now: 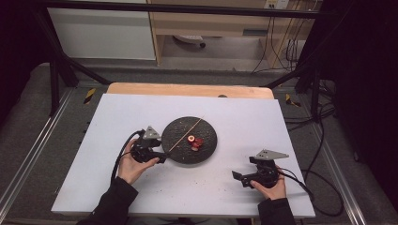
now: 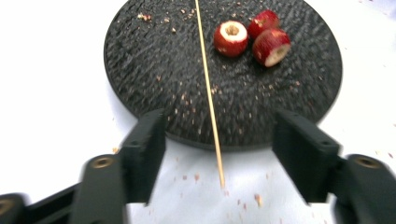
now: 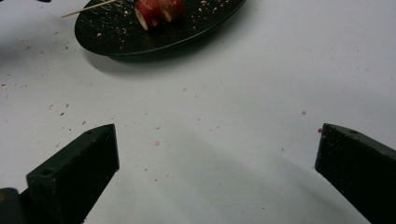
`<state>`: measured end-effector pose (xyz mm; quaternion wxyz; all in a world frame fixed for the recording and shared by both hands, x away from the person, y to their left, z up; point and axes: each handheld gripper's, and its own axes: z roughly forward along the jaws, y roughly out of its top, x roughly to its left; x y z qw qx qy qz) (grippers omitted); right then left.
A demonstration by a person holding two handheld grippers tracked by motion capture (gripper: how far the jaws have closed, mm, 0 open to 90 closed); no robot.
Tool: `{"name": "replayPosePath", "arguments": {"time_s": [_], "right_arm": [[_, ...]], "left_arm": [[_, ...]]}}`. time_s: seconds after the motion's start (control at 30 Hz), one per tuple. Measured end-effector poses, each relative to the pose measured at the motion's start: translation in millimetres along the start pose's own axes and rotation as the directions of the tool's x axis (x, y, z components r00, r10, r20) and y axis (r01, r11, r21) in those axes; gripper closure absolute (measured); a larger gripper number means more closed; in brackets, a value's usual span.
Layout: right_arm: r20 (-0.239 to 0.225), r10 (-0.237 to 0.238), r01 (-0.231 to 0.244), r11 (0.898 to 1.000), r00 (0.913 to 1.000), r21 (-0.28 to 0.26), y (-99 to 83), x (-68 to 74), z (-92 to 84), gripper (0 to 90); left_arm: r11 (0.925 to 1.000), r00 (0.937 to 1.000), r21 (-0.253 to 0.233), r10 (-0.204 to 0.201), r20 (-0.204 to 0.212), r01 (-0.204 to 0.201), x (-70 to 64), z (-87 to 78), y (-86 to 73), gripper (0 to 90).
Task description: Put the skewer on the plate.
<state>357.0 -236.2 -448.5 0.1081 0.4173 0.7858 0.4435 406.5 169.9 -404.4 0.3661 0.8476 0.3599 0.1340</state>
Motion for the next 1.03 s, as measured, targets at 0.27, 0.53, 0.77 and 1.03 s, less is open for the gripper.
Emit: {"name": "replayPosePath", "arguments": {"time_s": [0.27,0.53,0.77,1.03], "right_arm": [[0.001,-0.008,0.008,1.000,1.0000,0.002,-0.3,0.1,-0.1,0.6],[-0.009,-0.017,0.017,1.000,0.9998,0.025,-1.5,0.6,1.7,0.5],[-0.004,-0.029,0.029,0.998,0.9996,0.054,-3.5,1.1,3.7,0.6],[0.000,-0.036,0.036,0.997,0.9993,0.072,-4.9,1.8,4.1,0.6]], "left_arm": [[0.9999,0.9995,-0.002,0.013,0.030,-0.013,9.7,-20.5,-33.5,13.8],[0.9986,0.9998,-0.049,-0.021,0.001,0.021,20.9,-40.5,-70.6,4.5],[0.9963,0.9989,-0.073,-0.047,-0.007,0.046,27.8,-50.7,-100.3,4.2],[0.9967,0.9984,-0.060,-0.054,-0.012,0.053,33.5,-51.4,-111.8,4.3]]}}
